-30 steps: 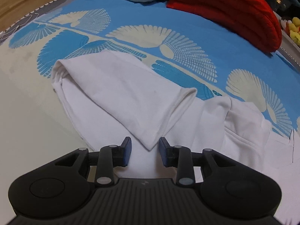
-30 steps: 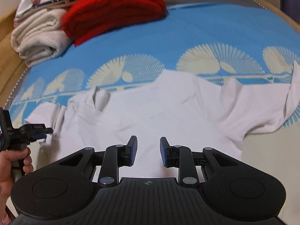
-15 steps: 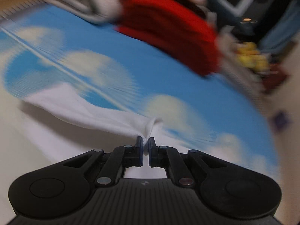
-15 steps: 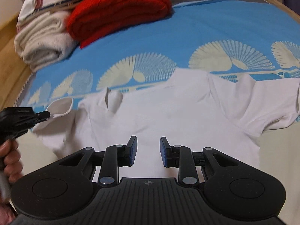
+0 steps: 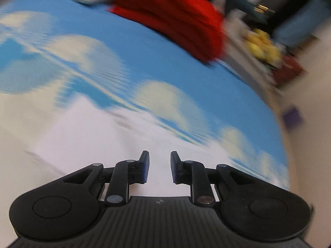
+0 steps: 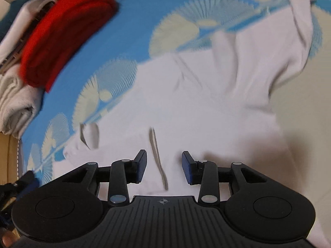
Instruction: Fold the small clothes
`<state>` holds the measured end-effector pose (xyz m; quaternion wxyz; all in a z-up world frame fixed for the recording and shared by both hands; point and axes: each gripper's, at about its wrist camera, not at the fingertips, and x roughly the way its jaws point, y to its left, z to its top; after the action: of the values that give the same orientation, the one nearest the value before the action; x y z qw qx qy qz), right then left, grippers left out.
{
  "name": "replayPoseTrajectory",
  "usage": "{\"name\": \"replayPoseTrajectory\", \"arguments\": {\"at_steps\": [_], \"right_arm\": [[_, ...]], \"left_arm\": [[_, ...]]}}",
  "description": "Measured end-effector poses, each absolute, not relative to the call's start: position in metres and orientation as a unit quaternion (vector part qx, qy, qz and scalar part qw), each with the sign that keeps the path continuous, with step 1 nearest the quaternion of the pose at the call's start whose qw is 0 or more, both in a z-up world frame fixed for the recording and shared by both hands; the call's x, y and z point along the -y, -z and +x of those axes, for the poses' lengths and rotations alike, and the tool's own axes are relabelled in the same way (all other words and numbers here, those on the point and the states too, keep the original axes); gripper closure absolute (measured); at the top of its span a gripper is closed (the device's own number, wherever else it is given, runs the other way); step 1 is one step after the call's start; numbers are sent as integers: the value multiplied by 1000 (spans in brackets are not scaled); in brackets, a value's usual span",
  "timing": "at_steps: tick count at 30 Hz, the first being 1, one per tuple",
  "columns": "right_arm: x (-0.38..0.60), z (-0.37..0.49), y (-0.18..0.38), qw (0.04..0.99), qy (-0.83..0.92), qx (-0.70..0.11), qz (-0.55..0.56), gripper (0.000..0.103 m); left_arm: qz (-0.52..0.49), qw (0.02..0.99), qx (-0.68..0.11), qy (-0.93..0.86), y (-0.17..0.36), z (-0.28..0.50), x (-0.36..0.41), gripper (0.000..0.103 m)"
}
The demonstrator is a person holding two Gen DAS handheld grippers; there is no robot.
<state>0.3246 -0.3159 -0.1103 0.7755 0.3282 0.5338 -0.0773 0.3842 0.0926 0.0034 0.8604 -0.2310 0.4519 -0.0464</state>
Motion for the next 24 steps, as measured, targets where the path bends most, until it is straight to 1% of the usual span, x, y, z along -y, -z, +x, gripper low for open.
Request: {"name": "replayPoseTrajectory", "arguments": {"at_steps": [2,4,8,9,10,11,12,14,16,19,21,22,23,24], "right_arm": [[307,329,125,765,71,-552,324,63],[297,334,137,759,69,-567,312,63],[273,345,152,771,56,-579,259,64],[266,347,149,783,49,-574,235,68],[258,350,146,796,35,-567,210,82],[251,351,144,804,18,-562,193,99],[246,352,143,811,2,-556,184,101],[243,352,136,821,-16,-540,183,102],[245,350,115,841,-27,-508,182,102],[265,346,57,869,-63,-436,226,103],[288,337,14,900,-81,-366,224,103],[301,336,5,909,-69,-352,212,103],[317,338,4,910,-40,-361,202,103],[336,343,15,899,-3,-389,199,103]], "left_arm": [[-237,859,-455,-6,-2,388,-121,80],[-263,850,-456,-39,-4,389,-144,80],[-290,842,-448,-76,-9,389,-172,80],[-288,842,-448,-83,-11,387,-176,80],[-285,843,-448,-90,-12,387,-178,80],[-283,843,-448,-94,-12,387,-182,80],[-281,842,-449,-98,-9,391,-189,80],[-280,841,-452,-102,-7,392,-195,80],[-278,842,-451,-101,-5,389,-196,80],[-269,845,-451,-101,-5,390,-193,80],[-269,846,-451,-96,-3,392,-192,80],[-267,846,-452,-95,-2,392,-191,80],[-264,846,-454,-95,-1,393,-190,80],[-261,845,-457,-94,1,393,-188,80]]}}
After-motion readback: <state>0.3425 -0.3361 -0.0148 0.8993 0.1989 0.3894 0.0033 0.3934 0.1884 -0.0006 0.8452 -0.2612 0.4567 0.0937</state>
